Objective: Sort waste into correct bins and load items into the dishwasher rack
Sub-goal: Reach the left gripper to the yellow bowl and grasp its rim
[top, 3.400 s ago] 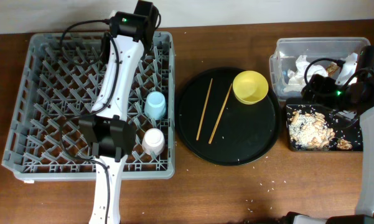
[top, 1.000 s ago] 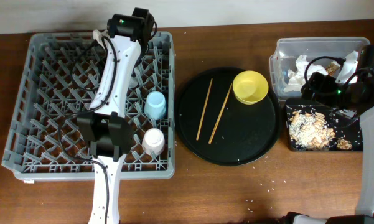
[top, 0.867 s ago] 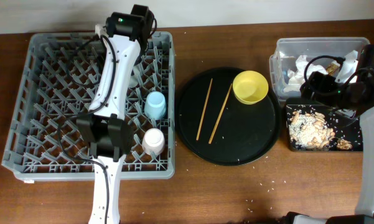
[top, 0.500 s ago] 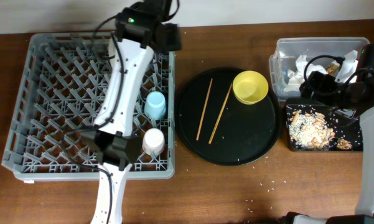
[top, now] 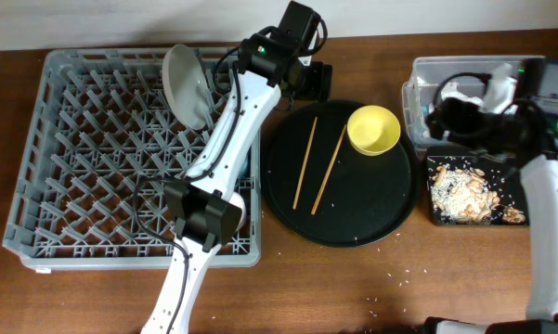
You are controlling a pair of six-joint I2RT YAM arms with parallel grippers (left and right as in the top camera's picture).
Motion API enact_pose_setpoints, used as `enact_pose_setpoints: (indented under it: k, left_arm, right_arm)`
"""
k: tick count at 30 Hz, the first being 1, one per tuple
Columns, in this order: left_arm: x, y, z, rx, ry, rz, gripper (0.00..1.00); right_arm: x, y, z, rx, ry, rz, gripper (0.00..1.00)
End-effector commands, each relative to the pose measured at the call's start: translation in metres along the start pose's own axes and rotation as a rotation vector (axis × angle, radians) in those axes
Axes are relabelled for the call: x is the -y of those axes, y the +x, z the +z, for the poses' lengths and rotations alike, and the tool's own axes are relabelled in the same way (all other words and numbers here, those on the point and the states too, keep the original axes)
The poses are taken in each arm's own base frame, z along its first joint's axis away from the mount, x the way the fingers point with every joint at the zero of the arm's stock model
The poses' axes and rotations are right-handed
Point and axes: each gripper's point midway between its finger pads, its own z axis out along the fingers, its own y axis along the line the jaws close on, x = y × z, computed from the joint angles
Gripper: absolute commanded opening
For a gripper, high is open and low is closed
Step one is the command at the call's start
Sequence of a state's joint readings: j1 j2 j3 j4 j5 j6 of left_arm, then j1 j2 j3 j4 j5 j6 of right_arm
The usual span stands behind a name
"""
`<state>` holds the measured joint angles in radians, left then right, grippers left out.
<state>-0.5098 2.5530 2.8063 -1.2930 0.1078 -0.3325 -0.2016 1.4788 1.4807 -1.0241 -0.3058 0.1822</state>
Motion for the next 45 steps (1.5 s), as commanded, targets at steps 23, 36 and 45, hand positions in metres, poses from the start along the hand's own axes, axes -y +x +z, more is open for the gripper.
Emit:
enact_pose_setpoints:
  k: [23,36,45]
  left_arm:
    - [0.071,0.032,0.071,-0.086,0.23,0.051,0.62]
    - [0.075,0.055,0.126,-0.124,0.225,0.066,0.51]
    - [0.078,0.067,0.14,-0.105,0.11,0.109,0.28]
  right_arm:
    - [-0.002,-0.007,0.031,-0.015,0.117,-0.016,0.95]
    - [-0.001,-0.004,0.031,-0.027,0.121,-0.014,0.96]
    - [-0.001,-0.003,0.031,-0.03,0.122,-0.013,0.97]
